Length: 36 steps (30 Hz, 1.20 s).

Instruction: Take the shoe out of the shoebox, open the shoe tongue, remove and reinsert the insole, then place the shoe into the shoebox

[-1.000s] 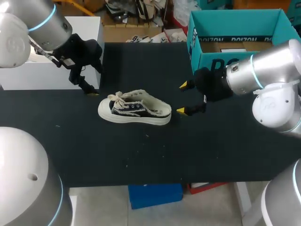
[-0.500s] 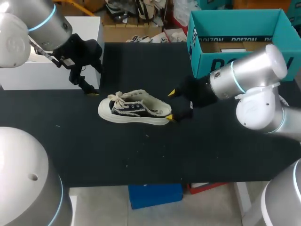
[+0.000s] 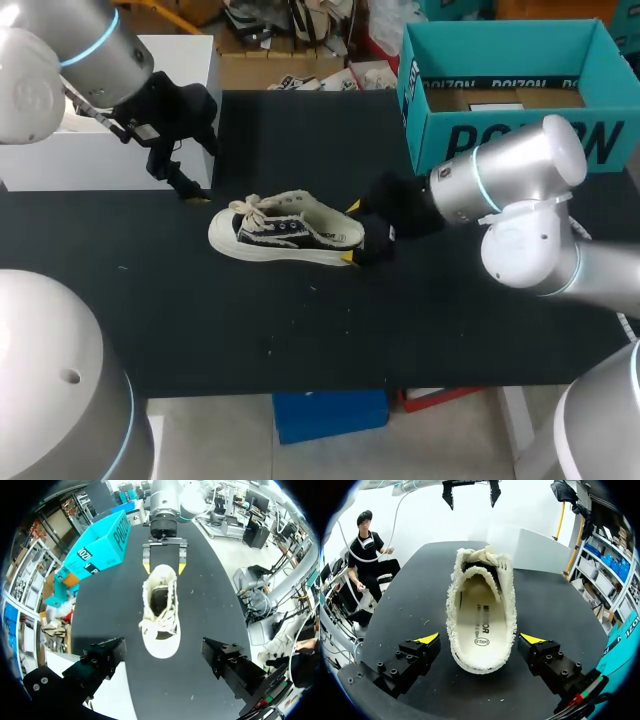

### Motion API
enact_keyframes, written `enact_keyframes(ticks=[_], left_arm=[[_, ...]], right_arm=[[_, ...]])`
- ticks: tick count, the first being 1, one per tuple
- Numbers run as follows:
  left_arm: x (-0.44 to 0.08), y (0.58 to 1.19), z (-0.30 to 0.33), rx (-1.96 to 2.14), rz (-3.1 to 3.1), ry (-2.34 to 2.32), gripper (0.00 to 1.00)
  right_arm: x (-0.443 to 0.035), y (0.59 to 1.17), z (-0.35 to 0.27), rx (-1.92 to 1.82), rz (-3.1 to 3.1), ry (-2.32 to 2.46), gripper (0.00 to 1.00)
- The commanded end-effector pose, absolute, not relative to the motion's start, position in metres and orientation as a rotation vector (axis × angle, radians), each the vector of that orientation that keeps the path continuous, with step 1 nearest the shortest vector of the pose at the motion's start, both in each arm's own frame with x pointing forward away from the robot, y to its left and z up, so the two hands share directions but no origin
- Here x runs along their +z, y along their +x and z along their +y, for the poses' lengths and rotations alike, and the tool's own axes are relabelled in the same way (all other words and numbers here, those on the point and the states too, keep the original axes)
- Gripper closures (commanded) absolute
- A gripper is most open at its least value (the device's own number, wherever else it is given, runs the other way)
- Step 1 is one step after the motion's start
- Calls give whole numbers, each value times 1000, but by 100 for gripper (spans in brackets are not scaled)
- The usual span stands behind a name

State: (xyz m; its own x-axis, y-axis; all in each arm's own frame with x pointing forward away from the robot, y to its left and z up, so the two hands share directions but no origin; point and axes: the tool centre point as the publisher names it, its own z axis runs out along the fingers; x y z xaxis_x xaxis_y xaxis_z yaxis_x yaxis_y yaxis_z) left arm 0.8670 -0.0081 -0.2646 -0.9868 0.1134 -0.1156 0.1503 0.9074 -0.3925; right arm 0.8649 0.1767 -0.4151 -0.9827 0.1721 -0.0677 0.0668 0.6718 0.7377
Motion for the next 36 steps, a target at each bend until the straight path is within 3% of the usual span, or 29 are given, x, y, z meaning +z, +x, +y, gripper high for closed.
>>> enact_keyframes(ticks=[1, 36], left_arm=[[-266, 867, -8, -624, 2977, 208, 0], [-266, 867, -8, -624, 2977, 208, 0]], right_arm=[[-422, 869, 183, 1210, 2750, 202, 0], [-444, 866, 188, 1292, 2718, 242, 0]])
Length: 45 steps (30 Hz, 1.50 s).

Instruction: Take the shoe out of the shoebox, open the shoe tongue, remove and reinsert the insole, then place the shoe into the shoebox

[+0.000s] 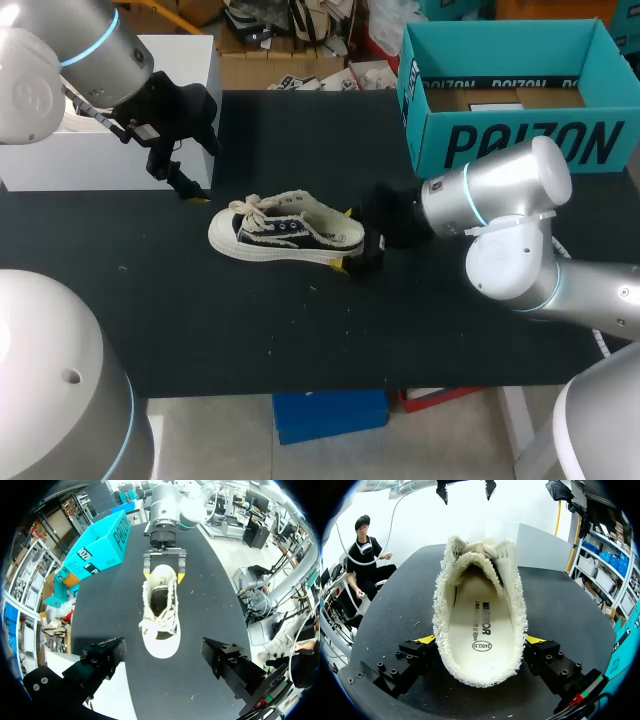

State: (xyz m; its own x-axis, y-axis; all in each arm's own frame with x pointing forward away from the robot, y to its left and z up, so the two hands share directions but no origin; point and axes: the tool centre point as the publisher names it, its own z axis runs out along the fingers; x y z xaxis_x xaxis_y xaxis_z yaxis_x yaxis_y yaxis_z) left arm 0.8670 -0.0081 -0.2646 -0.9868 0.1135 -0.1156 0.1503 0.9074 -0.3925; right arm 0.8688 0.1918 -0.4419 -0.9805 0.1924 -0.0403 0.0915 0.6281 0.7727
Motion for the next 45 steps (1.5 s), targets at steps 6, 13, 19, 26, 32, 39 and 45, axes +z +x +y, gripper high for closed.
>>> enact_keyframes(ticks=[6, 13, 19, 26, 32, 39, 45], left_arm=[[-266, 867, -8, -624, 2977, 208, 0], [-266, 867, -8, -624, 2977, 208, 0], [-266, 867, -8, -624, 2977, 208, 0], [-266, 867, -8, -624, 2977, 208, 0], [-266, 867, -8, -624, 2977, 208, 0], [-266, 867, -8, -624, 2977, 208, 0], [-263, 861, -17, -524, 3002, 196, 0]], right_arm=[[-442, 867, 184, 1298, 2711, 245, 0], [-439, 872, 185, 1307, 2704, 231, 0], [-439, 874, 188, 1310, 2709, 222, 0], [-438, 875, 192, 1317, 2714, 215, 0], [-443, 873, 193, 1312, 2738, 218, 100], [-443, 873, 193, 1312, 2738, 218, 100], [-443, 873, 193, 1312, 2738, 218, 100]])
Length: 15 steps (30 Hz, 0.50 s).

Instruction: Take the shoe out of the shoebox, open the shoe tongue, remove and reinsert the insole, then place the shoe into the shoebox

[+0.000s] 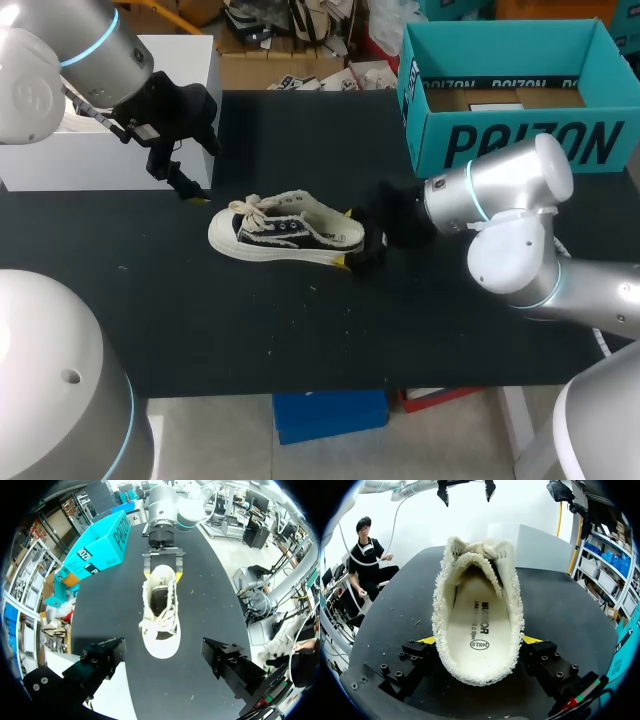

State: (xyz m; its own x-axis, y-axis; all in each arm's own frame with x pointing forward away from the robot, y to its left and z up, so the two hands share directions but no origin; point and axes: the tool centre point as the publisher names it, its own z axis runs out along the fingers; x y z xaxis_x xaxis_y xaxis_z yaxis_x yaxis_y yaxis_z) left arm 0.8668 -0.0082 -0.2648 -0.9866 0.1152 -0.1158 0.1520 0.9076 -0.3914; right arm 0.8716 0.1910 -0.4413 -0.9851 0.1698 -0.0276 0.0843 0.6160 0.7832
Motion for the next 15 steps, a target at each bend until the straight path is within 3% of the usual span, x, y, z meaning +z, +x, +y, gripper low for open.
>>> enact_keyframes(ticks=[1, 15], left_arm=[[-262, 859, -21, -483, 3018, 171, 0], [-261, 835, -64, -187, 3036, -577, 0]], right_arm=[[-443, 873, 193, 1312, 2738, 218, 100], [-443, 873, 193, 1312, 2738, 218, 100]])
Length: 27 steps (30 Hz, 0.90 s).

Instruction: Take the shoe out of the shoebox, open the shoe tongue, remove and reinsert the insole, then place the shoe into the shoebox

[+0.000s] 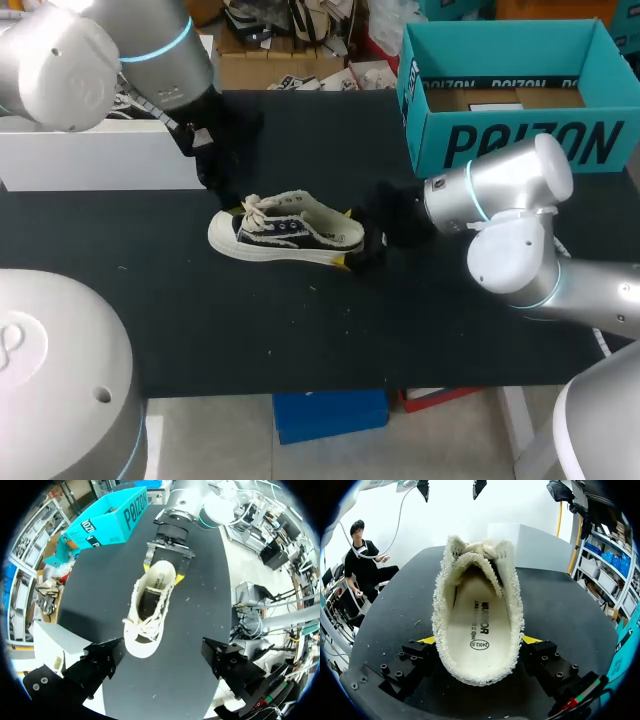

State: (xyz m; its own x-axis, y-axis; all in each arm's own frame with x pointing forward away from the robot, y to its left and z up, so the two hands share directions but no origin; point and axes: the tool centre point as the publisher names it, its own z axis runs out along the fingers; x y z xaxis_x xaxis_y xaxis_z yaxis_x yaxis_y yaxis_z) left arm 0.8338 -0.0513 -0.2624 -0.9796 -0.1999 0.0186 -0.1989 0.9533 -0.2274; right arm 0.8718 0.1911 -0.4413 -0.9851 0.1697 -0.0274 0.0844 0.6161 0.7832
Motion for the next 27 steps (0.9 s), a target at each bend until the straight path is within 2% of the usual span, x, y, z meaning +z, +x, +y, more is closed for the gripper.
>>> enact_keyframes(ticks=[1, 14, 20, 27], left_arm=[[-261, 835, -64, -187, 3036, -577, 0], [-261, 835, -64, -187, 3036, -577, 0], [-277, 849, -82, -162, 2996, -1084, 0], [-283, 857, -107, -97, 2923, -1405, 0]], right_arm=[[-443, 873, 193, 1312, 2738, 218, 100], [-443, 873, 193, 1312, 2738, 218, 100], [-443, 873, 193, 1312, 2738, 218, 100], [-443, 873, 193, 1312, 2738, 218, 100]])
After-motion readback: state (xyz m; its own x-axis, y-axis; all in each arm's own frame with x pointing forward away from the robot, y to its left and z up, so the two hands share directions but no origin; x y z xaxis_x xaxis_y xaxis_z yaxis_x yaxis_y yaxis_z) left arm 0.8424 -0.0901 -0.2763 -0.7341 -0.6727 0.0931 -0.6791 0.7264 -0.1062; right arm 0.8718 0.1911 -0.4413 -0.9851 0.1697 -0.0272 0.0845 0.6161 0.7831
